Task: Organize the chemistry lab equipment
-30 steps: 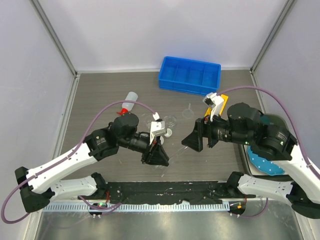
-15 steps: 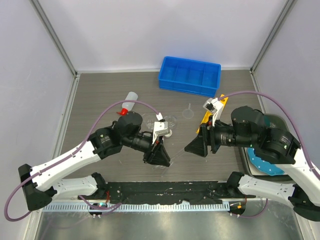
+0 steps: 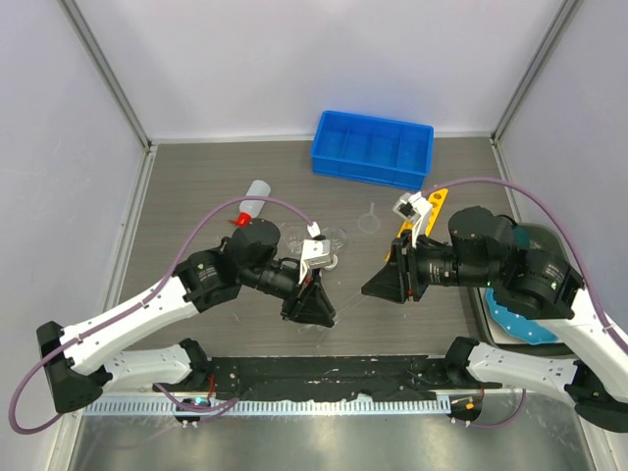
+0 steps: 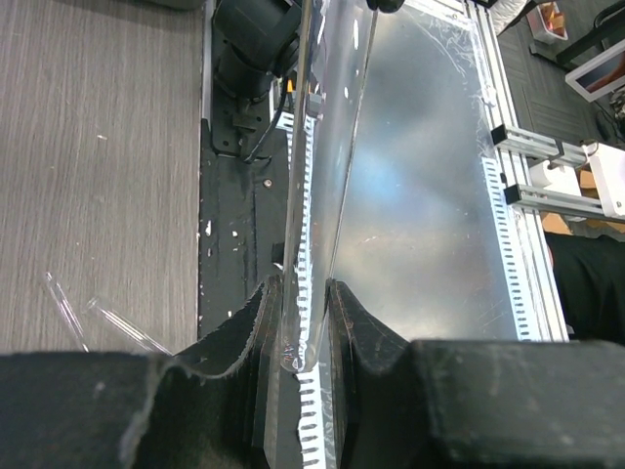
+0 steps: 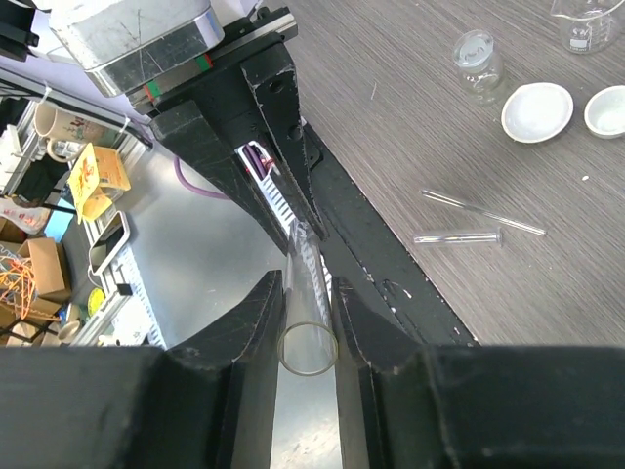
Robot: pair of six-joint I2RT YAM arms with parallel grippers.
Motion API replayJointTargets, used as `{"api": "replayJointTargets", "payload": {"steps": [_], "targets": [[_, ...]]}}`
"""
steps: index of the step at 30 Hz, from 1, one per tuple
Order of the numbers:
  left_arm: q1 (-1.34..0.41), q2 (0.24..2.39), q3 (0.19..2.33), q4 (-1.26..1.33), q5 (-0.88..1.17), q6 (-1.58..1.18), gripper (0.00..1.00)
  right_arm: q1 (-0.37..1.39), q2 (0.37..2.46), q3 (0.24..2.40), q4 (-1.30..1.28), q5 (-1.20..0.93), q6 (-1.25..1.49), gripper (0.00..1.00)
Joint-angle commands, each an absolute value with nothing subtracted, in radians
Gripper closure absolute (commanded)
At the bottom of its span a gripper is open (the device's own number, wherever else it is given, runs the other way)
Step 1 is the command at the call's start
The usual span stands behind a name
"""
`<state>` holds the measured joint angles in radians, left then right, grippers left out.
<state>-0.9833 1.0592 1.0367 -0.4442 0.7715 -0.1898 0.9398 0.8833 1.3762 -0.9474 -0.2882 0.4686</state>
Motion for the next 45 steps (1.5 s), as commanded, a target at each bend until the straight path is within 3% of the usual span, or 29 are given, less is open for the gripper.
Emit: {"api": "replayJointTargets", "payload": {"steps": [1, 4, 5, 6, 8, 10, 11, 17, 21, 27, 31, 39, 45], "targets": [[-0.974, 1.057, 1.048, -0.399, 0.772, -0.199, 1.00, 0.943, 0.882, 1.391, -0.943, -0.273, 0.445, 0.84], [-0.974, 1.060, 1.057, -0.414, 0.730, -0.221, 0.86, 0.943, 0.891, 1.402, -0.963, -0.227, 0.443, 0.87], [-0.974, 1.061, 1.068, -0.419, 0.713, -0.228, 0.66, 0.943, 0.896, 1.407, -0.980, -0.204, 0.443, 0.87], [-0.974, 1.062, 1.077, -0.439, 0.687, -0.238, 0.52, 0.943, 0.900, 1.413, -0.991, -0.181, 0.443, 0.88], [-0.974, 1.065, 1.114, -0.469, 0.579, -0.264, 0.31, 0.943, 0.920, 1.427, -1.017, -0.115, 0.440, 0.91], [-0.974, 1.063, 1.167, -0.526, 0.469, -0.276, 0.18, 0.943, 0.940, 1.448, -1.037, -0.066, 0.442, 0.91], [-0.974, 1.062, 1.183, -0.544, 0.428, -0.281, 0.01, 0.943, 0.951, 1.456, -1.060, -0.007, 0.439, 0.91], [-0.976, 1.066, 1.310, -0.704, 0.028, -0.362, 0.00, 0.936, 1.049, 1.541, -1.130, 0.301, 0.439, 0.92], [-0.976, 1.063, 1.325, -0.775, -0.069, -0.394, 0.00, 0.803, 1.140, 1.609, -1.143, 0.351, 0.396, 0.94], [-0.974, 1.022, 1.264, -0.824, -0.118, -0.416, 0.00, 0.384, 1.273, 1.663, -1.055, 0.271, 0.293, 0.96], [-0.974, 0.991, 1.224, -0.822, -0.112, -0.426, 0.00, 0.293, 1.413, 1.778, -1.046, 0.405, 0.305, 0.95], [-0.974, 0.983, 1.206, -0.833, -0.089, -0.426, 0.00, 0.126, 1.660, 2.038, -1.045, 0.351, 0.337, 0.95], [-0.974, 0.986, 1.215, -0.864, -0.113, -0.419, 0.00, 0.084, 1.749, 2.077, -1.057, 0.330, 0.328, 0.95]]}}
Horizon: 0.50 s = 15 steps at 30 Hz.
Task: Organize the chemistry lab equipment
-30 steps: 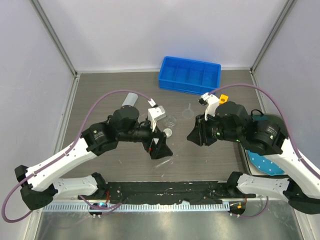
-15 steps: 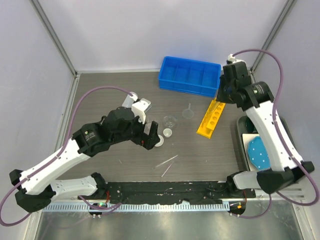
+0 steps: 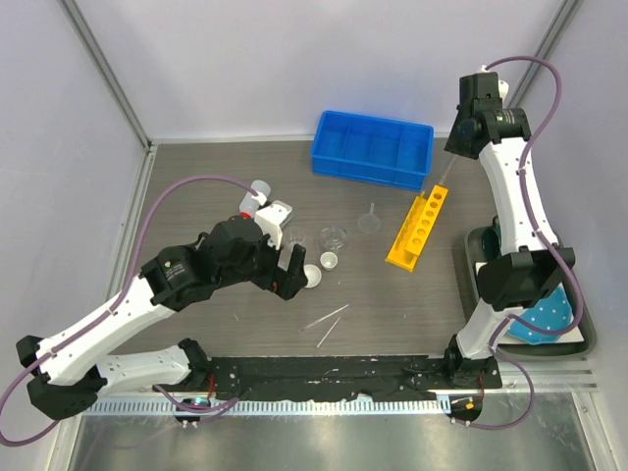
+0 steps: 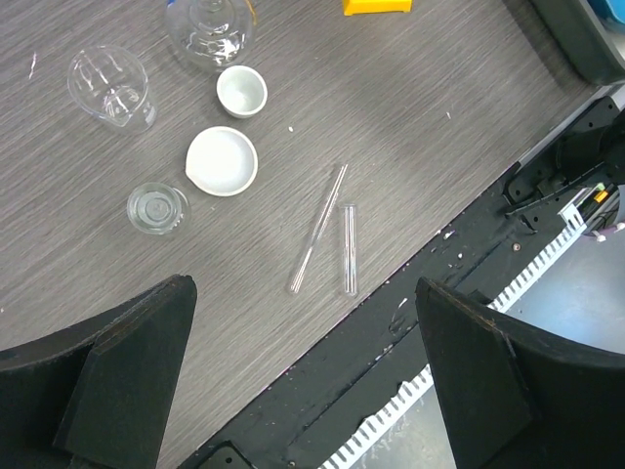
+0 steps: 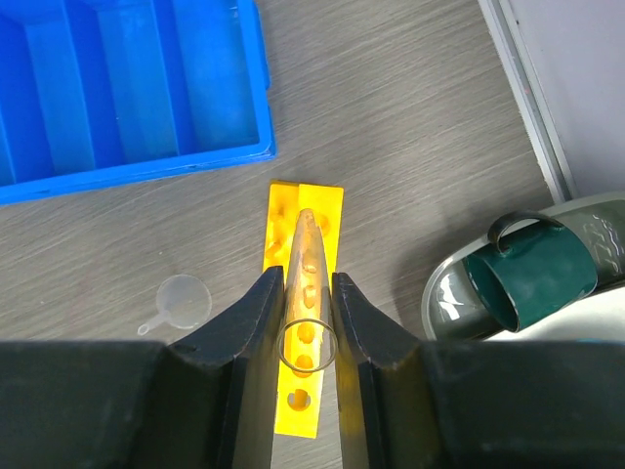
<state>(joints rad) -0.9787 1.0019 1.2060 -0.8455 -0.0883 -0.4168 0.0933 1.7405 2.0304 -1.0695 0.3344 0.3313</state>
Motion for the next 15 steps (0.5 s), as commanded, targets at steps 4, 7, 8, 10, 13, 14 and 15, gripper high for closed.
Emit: {"api": "replayJointTargets", "payload": {"steps": [4, 7, 8, 10, 13, 14, 15], "targets": [[-0.974, 0.977, 1.221, -0.868, -0.117, -0.411, 0.00, 0.083, 1.779, 2.062, -1.057, 0.341, 0.318, 0.95], [-0.974, 0.968, 1.215, -0.862, -0.118, -0.408, 0.00, 0.081, 1.796, 2.048, -1.055, 0.330, 0.308, 0.95], [-0.974, 0.965, 1.213, -0.858, -0.118, -0.407, 0.00, 0.081, 1.801, 2.045, -1.055, 0.327, 0.307, 0.95], [-0.976, 0.963, 1.210, -0.856, -0.117, -0.403, 0.00, 0.083, 1.807, 2.040, -1.057, 0.325, 0.304, 0.95], [-0.974, 0.965, 1.206, -0.859, -0.118, -0.399, 0.00, 0.083, 1.812, 2.033, -1.060, 0.324, 0.301, 0.95], [-0.974, 0.966, 1.204, -0.858, -0.118, -0.397, 0.00, 0.081, 1.813, 2.029, -1.061, 0.324, 0.302, 0.95], [-0.974, 0.965, 1.204, -0.856, -0.118, -0.397, 0.00, 0.083, 1.813, 2.020, -1.062, 0.324, 0.301, 0.95]]}}
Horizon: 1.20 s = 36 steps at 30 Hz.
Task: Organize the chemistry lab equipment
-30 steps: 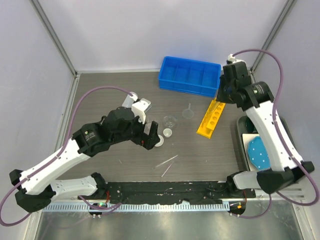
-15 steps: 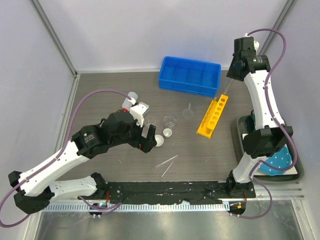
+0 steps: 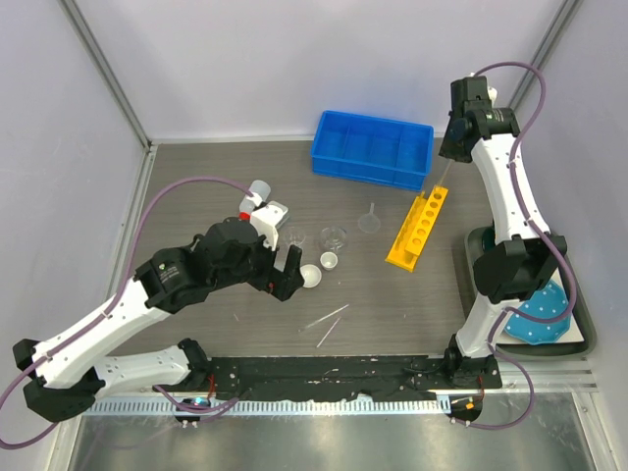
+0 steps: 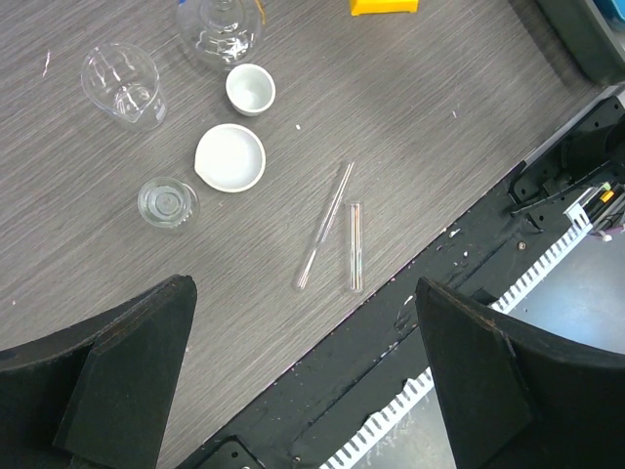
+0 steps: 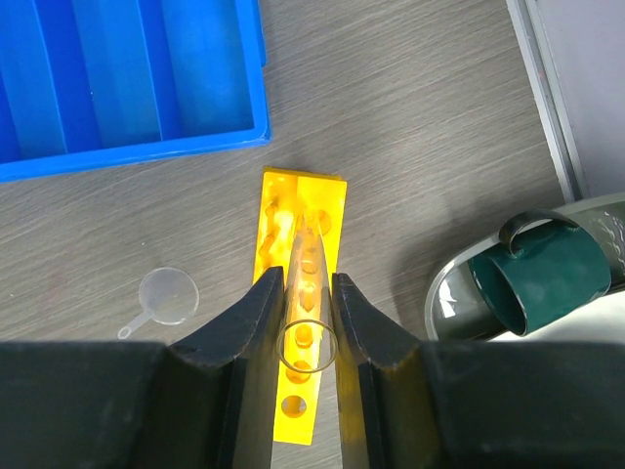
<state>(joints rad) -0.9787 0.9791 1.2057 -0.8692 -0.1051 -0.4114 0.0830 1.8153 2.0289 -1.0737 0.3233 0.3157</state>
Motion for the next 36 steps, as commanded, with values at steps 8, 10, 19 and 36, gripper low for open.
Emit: {"api": "replayJointTargets", "payload": {"steps": [8, 10, 19, 36], "targets": [[-0.974, 0.954, 1.200, -0.854, -0.115, -0.399, 0.00, 0.080, 1.821, 1.980, -1.054, 0.342, 0.296, 0.95], [-0.974, 0.951, 1.197, -0.854, -0.115, -0.399, 0.00, 0.078, 1.825, 1.979, -1.054, 0.345, 0.296, 0.95], [-0.974, 0.943, 1.193, -0.861, -0.126, -0.385, 0.00, 0.075, 1.858, 1.956, -1.045, 0.341, 0.298, 0.96], [-0.974, 0.948, 1.189, -0.868, -0.138, -0.374, 0.00, 0.052, 1.838, 1.766, -0.930, 0.310, 0.321, 0.96]]}}
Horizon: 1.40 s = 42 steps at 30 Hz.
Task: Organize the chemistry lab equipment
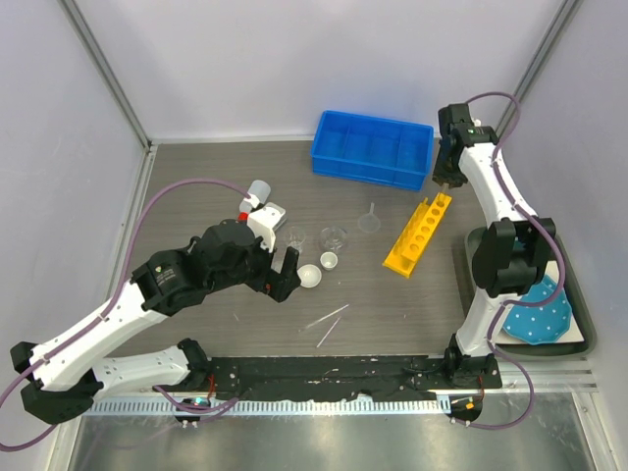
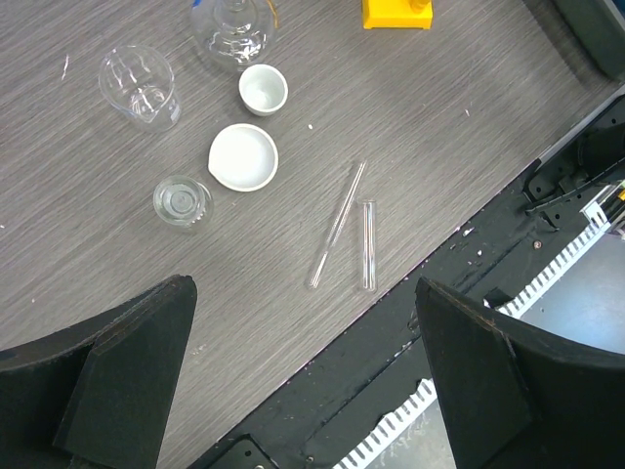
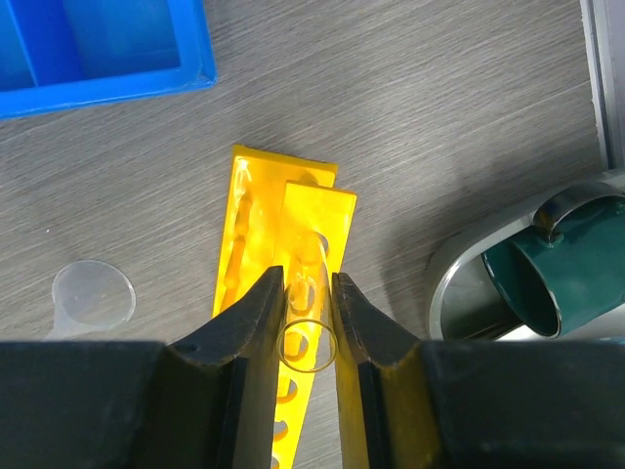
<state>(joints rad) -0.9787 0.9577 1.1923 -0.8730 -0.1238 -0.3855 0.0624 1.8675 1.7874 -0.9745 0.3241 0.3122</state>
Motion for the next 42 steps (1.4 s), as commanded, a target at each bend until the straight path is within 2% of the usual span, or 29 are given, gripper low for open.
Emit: {"api": "replayJointTargets", "payload": {"steps": [1, 11, 13, 14, 17, 25, 32, 36, 42], "targets": [[-0.974, 0.950, 1.187, -0.870, -0.140, -0.373, 0.00, 0.049, 1.836, 1.761, -0.927, 0.305, 0.321, 0.96], [-0.974, 0.959, 1.195, -0.871, -0.137, -0.374, 0.00, 0.041, 1.812, 1.703, -0.891, 0.291, 0.327, 0.94], [-0.976, 0.962, 1.195, -0.870, -0.135, -0.374, 0.00, 0.041, 1.806, 1.695, -0.885, 0.293, 0.325, 0.85], [-0.974, 0.963, 1.195, -0.870, -0.135, -0.373, 0.00, 0.040, 1.804, 1.687, -0.885, 0.293, 0.324, 0.73], [-0.974, 0.968, 1.193, -0.867, -0.133, -0.376, 0.00, 0.040, 1.792, 1.681, -0.881, 0.284, 0.321, 0.53], [-0.974, 0.985, 1.198, -0.880, -0.120, -0.377, 0.00, 0.046, 1.747, 1.712, -0.917, 0.271, 0.308, 0.30], [-0.976, 1.011, 1.140, -0.879, -0.100, -0.393, 0.00, 0.093, 1.592, 1.744, -0.963, 0.371, 0.302, 0.27], [-0.983, 1.051, 1.066, -0.841, -0.132, -0.425, 0.00, 0.230, 1.490, 1.733, -0.995, 0.431, 0.299, 0.25], [-1.078, 1.211, 1.009, -0.781, -0.219, -0.474, 0.10, 0.393, 1.361, 1.635, -0.991, 0.466, 0.324, 0.25]]}}
